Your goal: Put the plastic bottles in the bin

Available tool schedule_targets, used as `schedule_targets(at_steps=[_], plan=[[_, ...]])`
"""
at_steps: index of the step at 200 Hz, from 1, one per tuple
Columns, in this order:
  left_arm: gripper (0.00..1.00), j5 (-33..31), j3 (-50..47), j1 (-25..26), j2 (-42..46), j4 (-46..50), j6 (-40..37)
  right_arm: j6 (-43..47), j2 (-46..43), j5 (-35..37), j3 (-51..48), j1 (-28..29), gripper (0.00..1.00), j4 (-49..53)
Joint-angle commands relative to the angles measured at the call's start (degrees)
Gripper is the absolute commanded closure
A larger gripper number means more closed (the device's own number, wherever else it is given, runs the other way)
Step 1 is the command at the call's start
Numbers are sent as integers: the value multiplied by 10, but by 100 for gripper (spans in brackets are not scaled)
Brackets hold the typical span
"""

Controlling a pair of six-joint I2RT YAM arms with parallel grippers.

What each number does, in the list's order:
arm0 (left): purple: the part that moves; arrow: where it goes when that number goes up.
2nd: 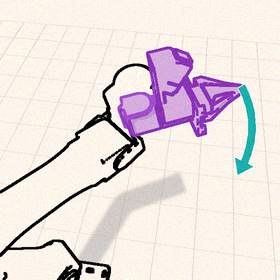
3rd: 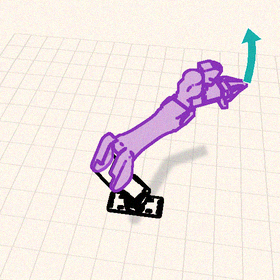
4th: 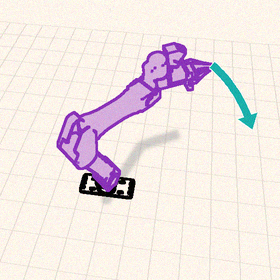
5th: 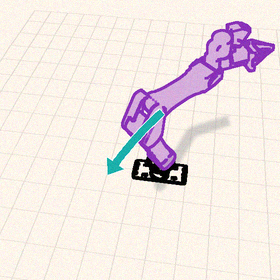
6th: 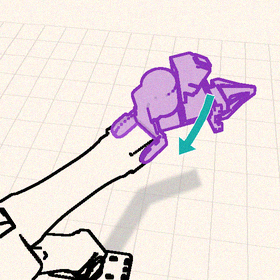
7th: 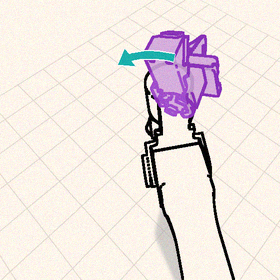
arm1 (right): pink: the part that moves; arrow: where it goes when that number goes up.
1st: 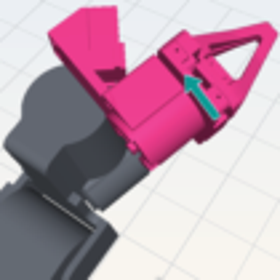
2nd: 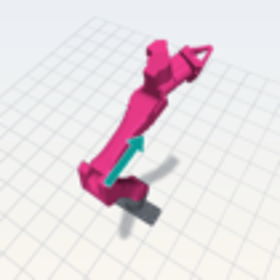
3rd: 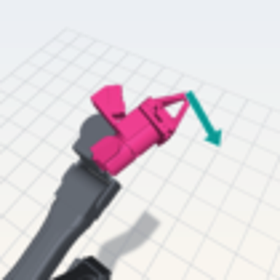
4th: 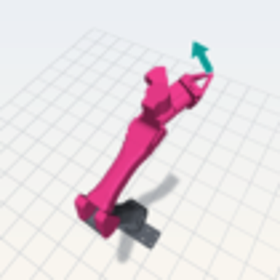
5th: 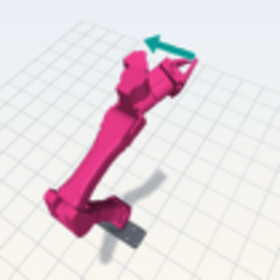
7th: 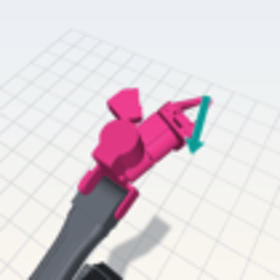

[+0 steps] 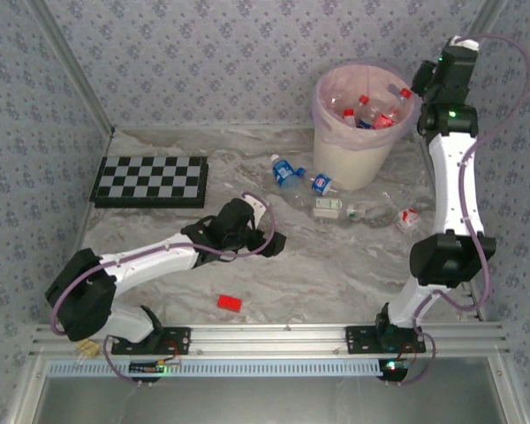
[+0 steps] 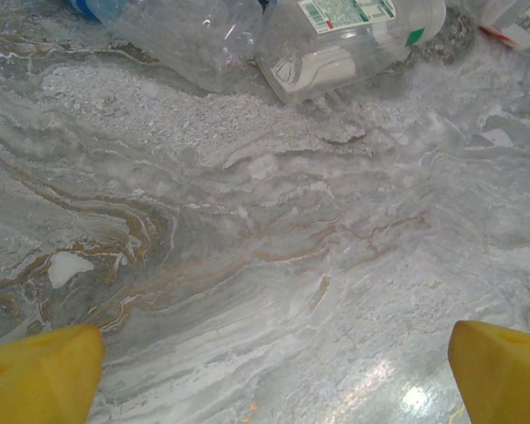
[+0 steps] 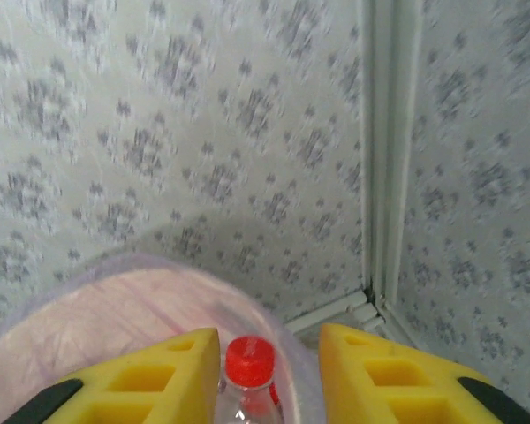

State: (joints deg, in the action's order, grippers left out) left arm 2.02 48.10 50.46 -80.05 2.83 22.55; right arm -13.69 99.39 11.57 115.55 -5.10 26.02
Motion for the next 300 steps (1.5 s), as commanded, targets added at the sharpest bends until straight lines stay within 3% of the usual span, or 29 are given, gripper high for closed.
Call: schedule_targets(at_steps=[1, 49, 101, 168, 182, 203, 221, 273, 300], plan=[[0, -7, 34, -10, -12, -8, 33, 4, 17, -14, 25, 10, 71, 25], [0, -25, 51, -15, -42, -12, 73, -1, 92, -23, 78, 5, 81, 68], [0, -19, 93, -52, -100, -30, 147, -21, 110, -47, 41, 5, 85, 58], [1, -29, 218, -68, -220, 3, 223, 11, 25, -40, 34, 1, 85, 64], [1, -33, 252, -71, -246, 21, 239, 17, -13, -42, 14, 0, 76, 62], [0, -43, 304, -73, -293, 44, 256, 18, -80, -56, -42, -6, 43, 63], [0, -31, 344, -77, -335, 47, 271, 5, -141, -83, -104, -12, 26, 64], [0, -20, 418, -78, -421, 65, 293, -28, -275, -147, -250, -20, 3, 81], [6, 0, 431, -79, -449, 51, 283, -51, -318, -204, -310, -21, 0, 101]])
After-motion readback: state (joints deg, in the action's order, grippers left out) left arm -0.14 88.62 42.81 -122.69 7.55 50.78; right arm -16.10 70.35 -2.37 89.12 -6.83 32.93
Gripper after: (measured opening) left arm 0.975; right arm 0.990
